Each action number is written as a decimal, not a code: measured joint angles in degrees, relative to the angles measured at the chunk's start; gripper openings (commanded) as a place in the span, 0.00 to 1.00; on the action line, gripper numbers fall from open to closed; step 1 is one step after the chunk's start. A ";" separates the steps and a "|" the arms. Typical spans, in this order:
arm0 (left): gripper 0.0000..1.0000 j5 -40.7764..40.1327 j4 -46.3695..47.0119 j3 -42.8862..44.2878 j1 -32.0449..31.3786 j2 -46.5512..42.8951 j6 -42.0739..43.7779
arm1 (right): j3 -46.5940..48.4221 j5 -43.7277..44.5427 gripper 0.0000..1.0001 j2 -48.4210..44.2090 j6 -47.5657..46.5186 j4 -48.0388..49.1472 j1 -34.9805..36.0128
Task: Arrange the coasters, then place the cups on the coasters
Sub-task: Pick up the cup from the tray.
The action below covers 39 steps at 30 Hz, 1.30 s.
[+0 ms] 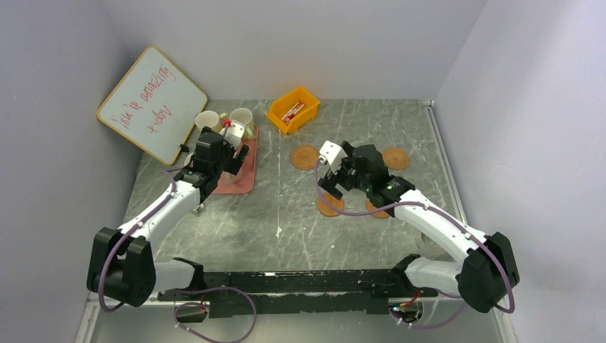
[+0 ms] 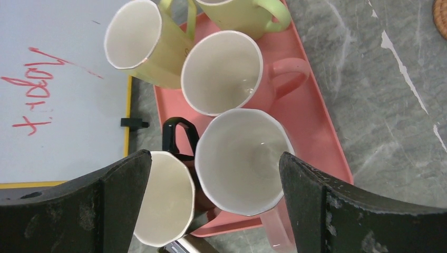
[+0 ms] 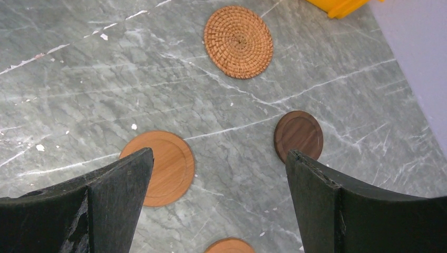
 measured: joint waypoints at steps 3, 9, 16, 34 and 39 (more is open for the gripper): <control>0.96 0.74 -0.11 0.00 0.00 1.77 0.00 | 0.00 0.22 1.00 1.14 -0.28 0.00 0.00; 0.96 2.21 -0.70 0.00 0.02 3.08 -0.02 | -0.15 0.87 1.00 1.31 -0.92 0.31 0.00; 0.96 2.91 -0.63 -0.02 0.04 2.97 -0.44 | -0.44 1.90 1.00 1.11 -1.36 0.83 0.00; 0.96 4.15 1.81 -2.05 1.05 0.15 -1.53 | -0.85 2.75 1.00 0.59 -1.53 1.25 0.00; 0.96 3.56 1.40 -2.05 1.70 0.92 -2.56 | -0.85 2.93 1.00 0.59 -1.62 1.25 0.00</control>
